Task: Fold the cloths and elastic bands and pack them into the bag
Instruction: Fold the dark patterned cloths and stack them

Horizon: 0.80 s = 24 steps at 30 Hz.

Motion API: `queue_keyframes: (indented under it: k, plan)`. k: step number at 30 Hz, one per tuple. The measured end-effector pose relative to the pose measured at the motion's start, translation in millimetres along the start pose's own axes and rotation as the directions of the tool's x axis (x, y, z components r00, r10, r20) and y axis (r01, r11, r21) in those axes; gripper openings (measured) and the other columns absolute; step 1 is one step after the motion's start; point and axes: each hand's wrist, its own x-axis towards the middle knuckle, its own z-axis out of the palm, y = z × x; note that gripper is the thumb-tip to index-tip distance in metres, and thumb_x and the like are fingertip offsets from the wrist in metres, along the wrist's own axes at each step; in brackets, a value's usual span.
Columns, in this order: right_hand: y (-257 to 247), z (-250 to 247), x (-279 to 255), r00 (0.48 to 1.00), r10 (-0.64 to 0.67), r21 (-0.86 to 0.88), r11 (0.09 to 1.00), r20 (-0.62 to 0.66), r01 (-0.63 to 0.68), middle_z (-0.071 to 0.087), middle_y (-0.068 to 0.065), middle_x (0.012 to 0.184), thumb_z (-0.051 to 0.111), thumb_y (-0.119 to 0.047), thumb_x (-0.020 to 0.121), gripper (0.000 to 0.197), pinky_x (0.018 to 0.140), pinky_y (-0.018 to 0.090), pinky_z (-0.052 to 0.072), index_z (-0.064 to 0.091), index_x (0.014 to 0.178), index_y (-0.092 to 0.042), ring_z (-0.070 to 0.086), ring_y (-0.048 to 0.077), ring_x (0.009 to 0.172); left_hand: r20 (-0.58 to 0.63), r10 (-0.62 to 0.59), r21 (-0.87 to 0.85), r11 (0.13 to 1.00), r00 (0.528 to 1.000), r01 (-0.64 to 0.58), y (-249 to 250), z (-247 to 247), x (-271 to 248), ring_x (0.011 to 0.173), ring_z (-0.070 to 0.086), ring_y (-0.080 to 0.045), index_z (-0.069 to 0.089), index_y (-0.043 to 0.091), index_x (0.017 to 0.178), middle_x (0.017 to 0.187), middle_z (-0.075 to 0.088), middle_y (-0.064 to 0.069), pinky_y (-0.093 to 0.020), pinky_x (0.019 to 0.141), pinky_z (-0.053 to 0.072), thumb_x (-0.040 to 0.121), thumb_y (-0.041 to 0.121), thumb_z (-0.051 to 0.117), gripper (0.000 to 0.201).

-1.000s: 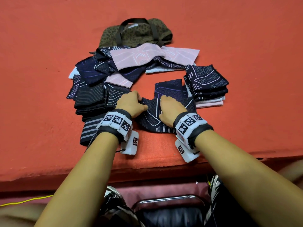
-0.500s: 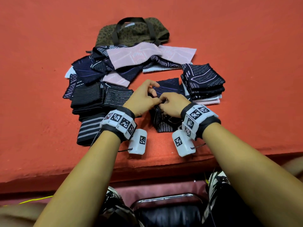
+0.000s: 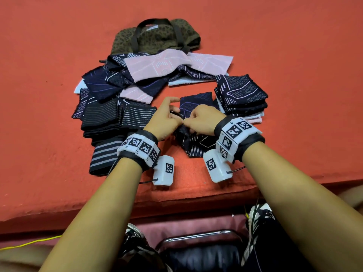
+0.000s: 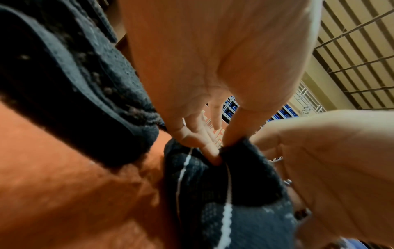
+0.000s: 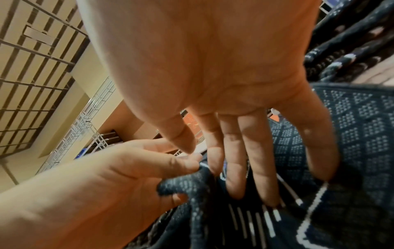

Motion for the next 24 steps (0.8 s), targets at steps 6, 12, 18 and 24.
queue_keyframes:
  k: [6,12,18,24]
  plan:
    - [1,-1,1,1.000,0.016,-0.004,1.000,0.017,-0.016,0.073,0.017,0.088,0.051,-0.027,0.089,0.035,0.081,0.042,0.057,0.070,0.092,0.002,0.070,0.031,0.084,0.046,-0.058,-0.044,0.997,0.997,0.060,1,1,-1,0.066,0.054,-0.012,0.040,0.014,0.133,0.104,0.047,-0.007,-0.023,0.057,0.048,0.083,-0.019,0.053,0.062]
    - [9,3,4,0.997,0.065,0.018,0.998,-0.049,-0.064,0.065,0.011,0.088,0.044,-0.032,0.099,0.037,0.070,0.030,0.043,0.061,0.085,-0.003,0.060,0.027,0.086,0.088,-0.089,-0.067,0.993,0.992,0.095,1,4,-5,0.070,0.064,-0.022,0.026,0.022,0.126,0.108,0.053,-0.011,-0.050,0.065,0.052,0.077,-0.015,0.069,0.075]
    - [8,2,3,0.996,0.085,-0.101,0.991,-0.039,-0.088,0.053,0.006,0.083,0.052,-0.023,0.094,0.022,0.055,0.029,0.032,0.047,0.076,-0.012,0.051,0.027,0.080,0.091,-0.112,-0.099,0.988,0.990,0.121,-1,4,-7,0.067,0.061,-0.021,0.035,0.019,0.121,0.101,0.055,-0.007,-0.031,0.053,0.044,0.084,-0.006,0.069,0.056]
    - [7,0,-3,0.990,0.136,-0.267,0.953,-0.050,-0.144,0.061,0.013,0.108,0.051,-0.024,0.092,0.013,0.071,0.031,0.042,0.051,0.091,-0.012,0.050,0.028,0.085,0.097,-0.073,0.180,0.982,0.993,0.054,-8,-1,4,0.071,0.054,-0.014,0.058,0.014,0.116,0.097,0.055,-0.002,-0.022,0.060,0.044,0.090,-0.007,0.051,0.034]
